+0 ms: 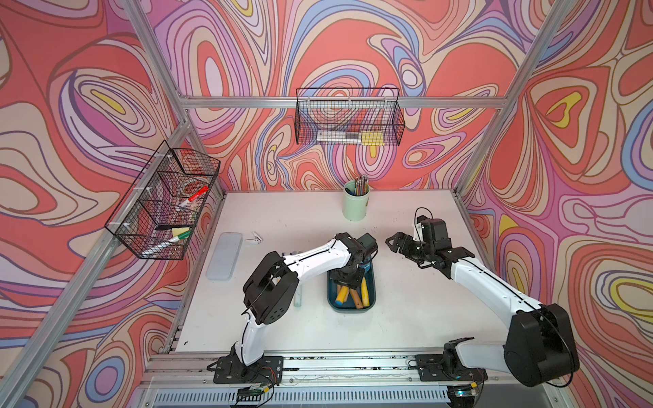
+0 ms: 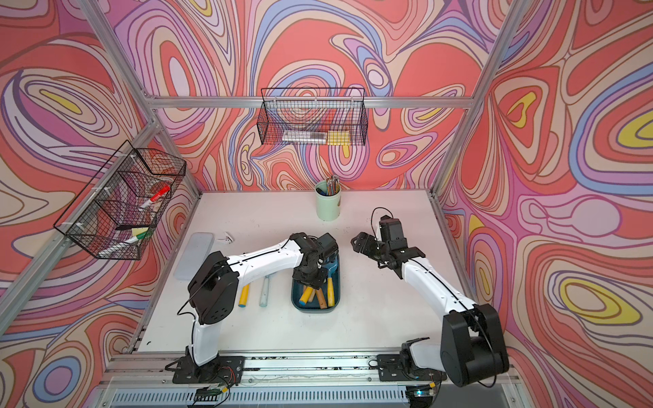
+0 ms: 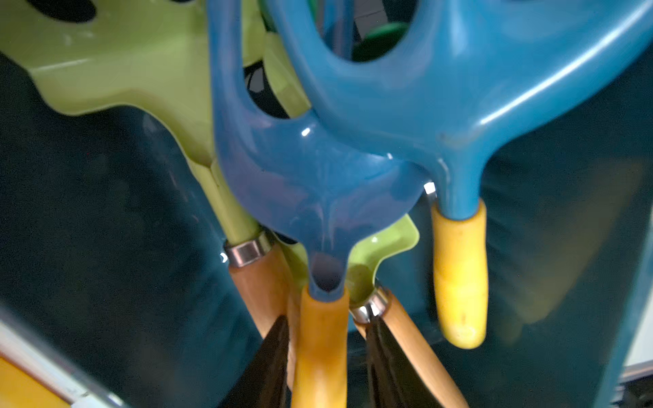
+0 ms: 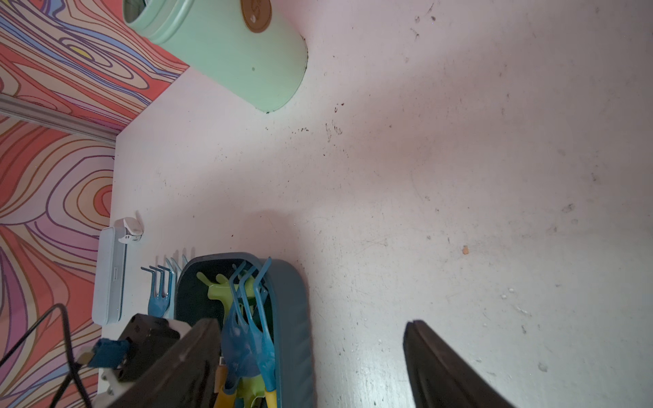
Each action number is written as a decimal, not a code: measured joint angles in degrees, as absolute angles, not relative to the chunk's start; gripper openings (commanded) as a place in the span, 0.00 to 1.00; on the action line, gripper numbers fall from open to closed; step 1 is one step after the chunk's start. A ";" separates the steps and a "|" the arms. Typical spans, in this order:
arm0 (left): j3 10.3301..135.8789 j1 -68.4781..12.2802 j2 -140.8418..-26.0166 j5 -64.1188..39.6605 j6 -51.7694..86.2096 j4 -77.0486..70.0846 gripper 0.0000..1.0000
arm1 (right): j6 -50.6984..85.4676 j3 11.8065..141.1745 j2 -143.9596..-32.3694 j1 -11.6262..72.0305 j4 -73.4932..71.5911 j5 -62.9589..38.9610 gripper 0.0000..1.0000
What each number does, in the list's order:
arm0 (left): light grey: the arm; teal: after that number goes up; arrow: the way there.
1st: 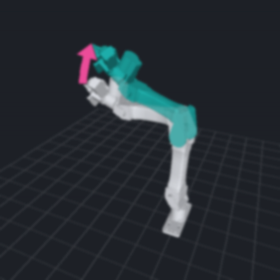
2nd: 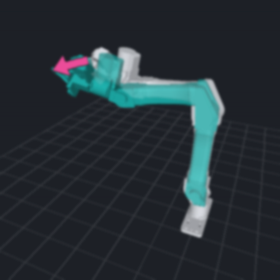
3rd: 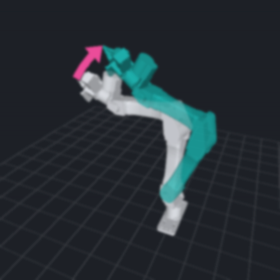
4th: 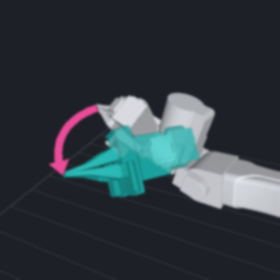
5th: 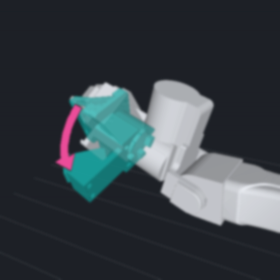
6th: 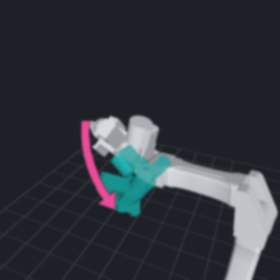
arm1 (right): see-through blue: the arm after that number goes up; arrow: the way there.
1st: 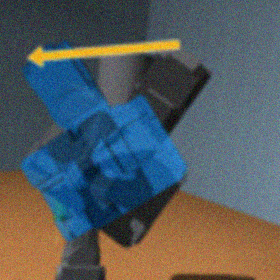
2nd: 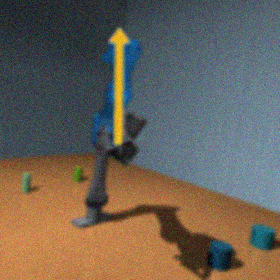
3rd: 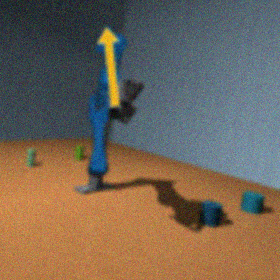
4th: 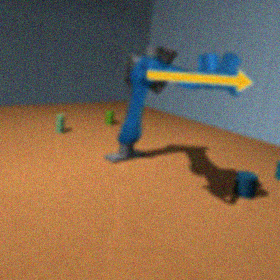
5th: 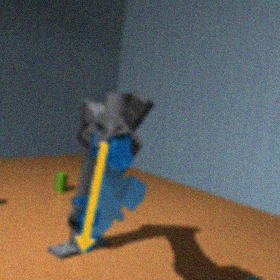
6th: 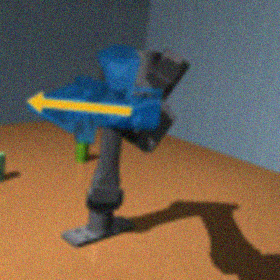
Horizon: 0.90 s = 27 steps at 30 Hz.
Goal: Take the hand rake out of the storage box
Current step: Pick up the rake from the storage box.
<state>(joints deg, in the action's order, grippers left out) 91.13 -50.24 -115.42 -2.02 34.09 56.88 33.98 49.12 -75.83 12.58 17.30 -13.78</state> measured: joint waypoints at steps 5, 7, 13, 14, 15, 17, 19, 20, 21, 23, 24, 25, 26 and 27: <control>91.24 -50.22 -115.79 -1.34 33.85 56.86 0.18 | 34.11 48.93 -75.83 12.58 17.15 -13.87 0.83; 91.42 -50.26 -115.79 -1.43 33.61 56.86 0.13 | 34.15 48.71 -75.83 12.58 17.17 -13.93 0.83; 93.36 -50.15 -115.79 -0.89 33.36 58.54 0.12 | 34.17 48.62 -75.68 12.58 17.19 -13.96 0.83; 94.02 -50.15 -115.74 -0.45 33.19 59.20 0.12 | 34.15 48.62 -75.55 12.58 17.19 -13.96 0.83; 94.52 -50.15 -115.70 0.03 32.99 59.70 0.12 | 34.15 48.62 -75.42 12.58 17.21 -13.96 0.83; 96.12 -49.89 -115.61 1.52 32.53 61.54 0.12 | 34.15 48.62 -75.20 12.58 17.17 -13.96 0.83; 97.45 -49.56 -115.61 3.27 31.92 63.16 0.12 | 34.17 48.62 -75.09 12.58 17.15 -13.98 0.83; 98.04 -49.43 -115.61 4.23 31.48 64.03 0.12 | 34.17 48.62 -75.09 12.58 17.15 -13.98 0.83; 98.48 -49.39 -115.61 5.21 31.24 64.88 0.12 | 34.20 48.62 -75.09 12.58 17.17 -14.00 0.83; 99.07 -49.12 -115.61 7.40 30.50 66.67 0.12 | 34.22 48.62 -75.09 12.58 17.12 -14.06 0.83; 99.15 -49.08 -115.61 8.43 30.28 67.48 0.12 | 34.22 48.62 -75.09 12.58 17.15 -14.13 0.83; 99.18 -49.04 -115.61 9.69 29.95 68.38 0.12 | 34.22 48.62 -75.09 12.58 17.15 -14.20 0.83; 99.18 -49.04 -115.61 10.55 29.91 69.08 0.12 | 34.22 48.62 -75.09 12.58 17.15 -14.22 0.83; 99.18 -49.04 -115.61 11.60 29.76 69.84 0.12 | 34.24 48.62 -75.09 12.58 17.15 -14.24 0.83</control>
